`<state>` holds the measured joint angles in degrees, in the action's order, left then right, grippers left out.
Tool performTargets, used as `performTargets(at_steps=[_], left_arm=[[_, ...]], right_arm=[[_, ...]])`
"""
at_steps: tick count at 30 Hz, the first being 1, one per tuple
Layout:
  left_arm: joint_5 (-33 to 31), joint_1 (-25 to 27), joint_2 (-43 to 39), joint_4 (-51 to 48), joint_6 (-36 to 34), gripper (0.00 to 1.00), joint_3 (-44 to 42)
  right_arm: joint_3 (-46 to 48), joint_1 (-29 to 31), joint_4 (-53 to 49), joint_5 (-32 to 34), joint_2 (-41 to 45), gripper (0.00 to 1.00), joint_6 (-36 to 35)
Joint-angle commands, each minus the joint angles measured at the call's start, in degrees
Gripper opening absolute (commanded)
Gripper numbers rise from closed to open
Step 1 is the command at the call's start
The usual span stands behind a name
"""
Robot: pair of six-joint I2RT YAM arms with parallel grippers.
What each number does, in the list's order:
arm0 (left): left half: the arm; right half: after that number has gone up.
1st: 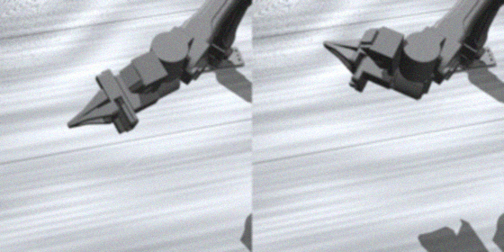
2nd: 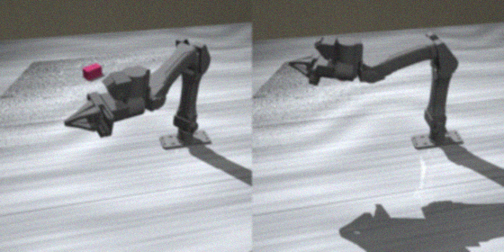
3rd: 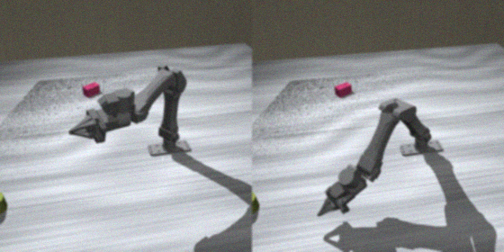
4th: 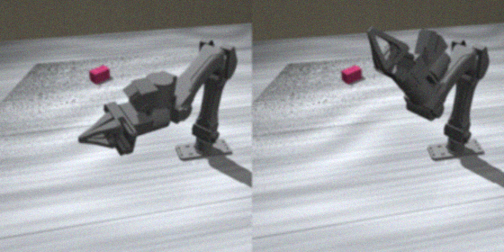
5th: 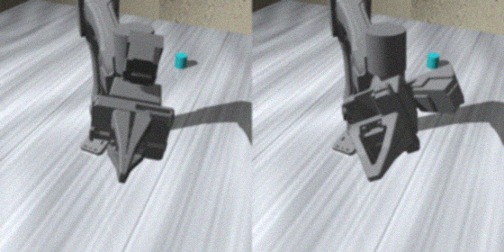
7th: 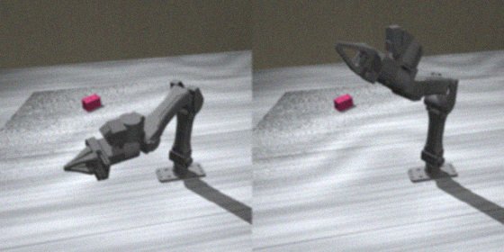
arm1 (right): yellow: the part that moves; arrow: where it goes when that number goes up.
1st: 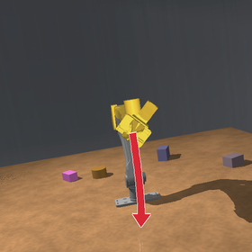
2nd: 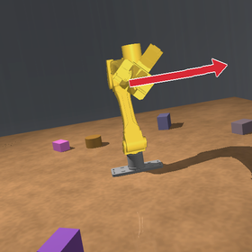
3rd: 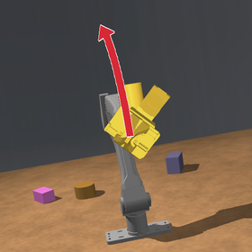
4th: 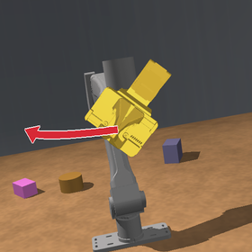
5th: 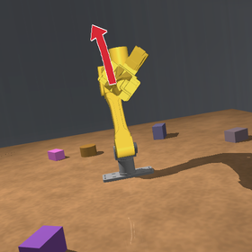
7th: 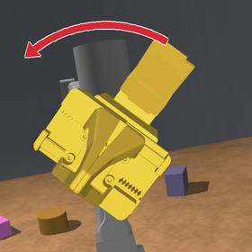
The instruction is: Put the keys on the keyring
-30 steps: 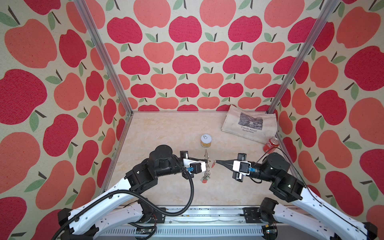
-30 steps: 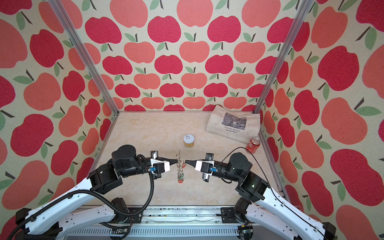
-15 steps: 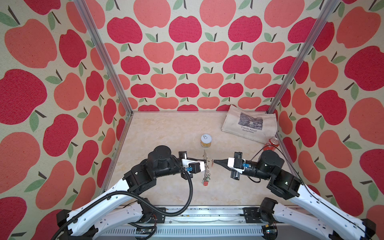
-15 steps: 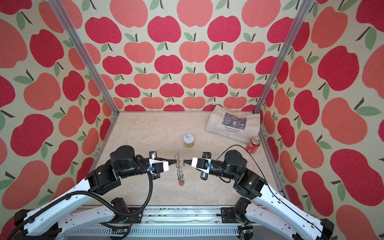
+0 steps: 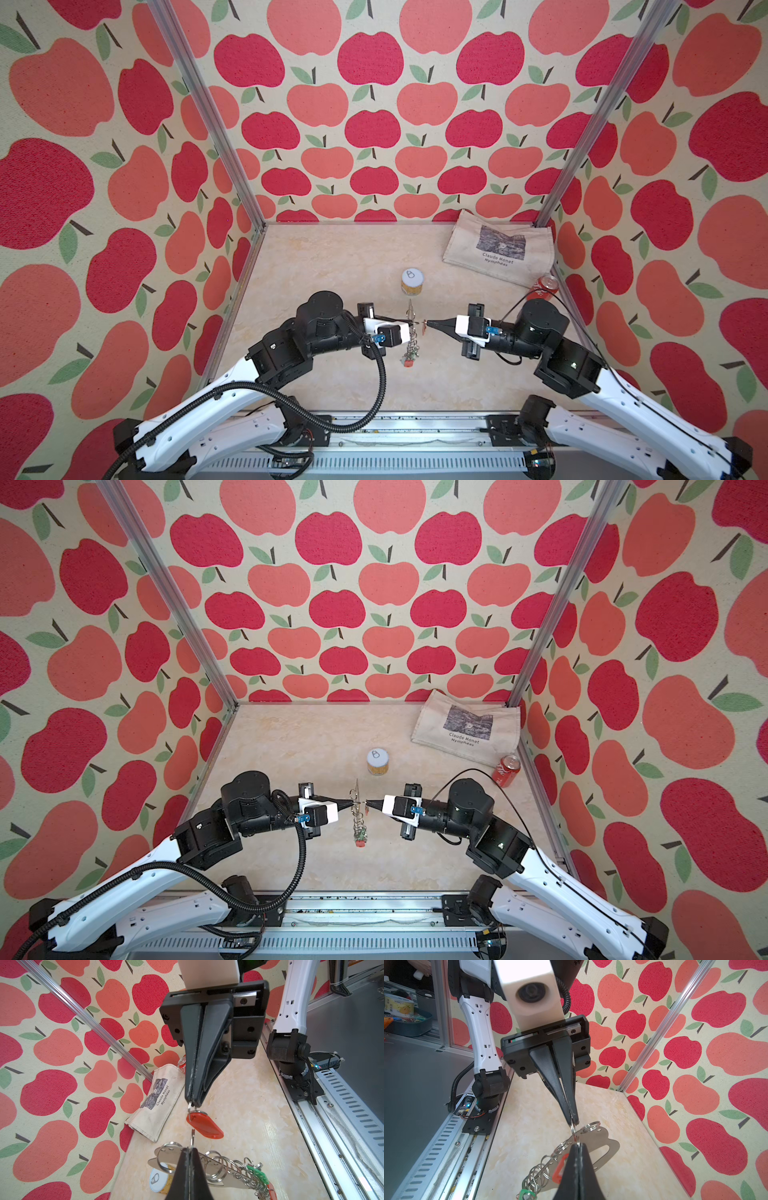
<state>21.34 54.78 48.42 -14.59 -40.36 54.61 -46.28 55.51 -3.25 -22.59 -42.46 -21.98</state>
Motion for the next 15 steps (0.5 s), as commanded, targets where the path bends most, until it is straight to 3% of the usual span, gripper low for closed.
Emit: performTargets(at_steps=[1, 15], left_arm=[[0.0, 0.3, -0.1, 1.1, 0.6, 0.00, 1.9], [0.2, 0.3, -0.2, 1.0, 0.4, 0.00, 2.0]], right_arm=[[-1.6, 0.4, -0.9, -1.3, -0.2, 0.00, 1.0], [-1.5, 0.5, -0.2, -2.0, -0.6, 0.00, 1.2]])
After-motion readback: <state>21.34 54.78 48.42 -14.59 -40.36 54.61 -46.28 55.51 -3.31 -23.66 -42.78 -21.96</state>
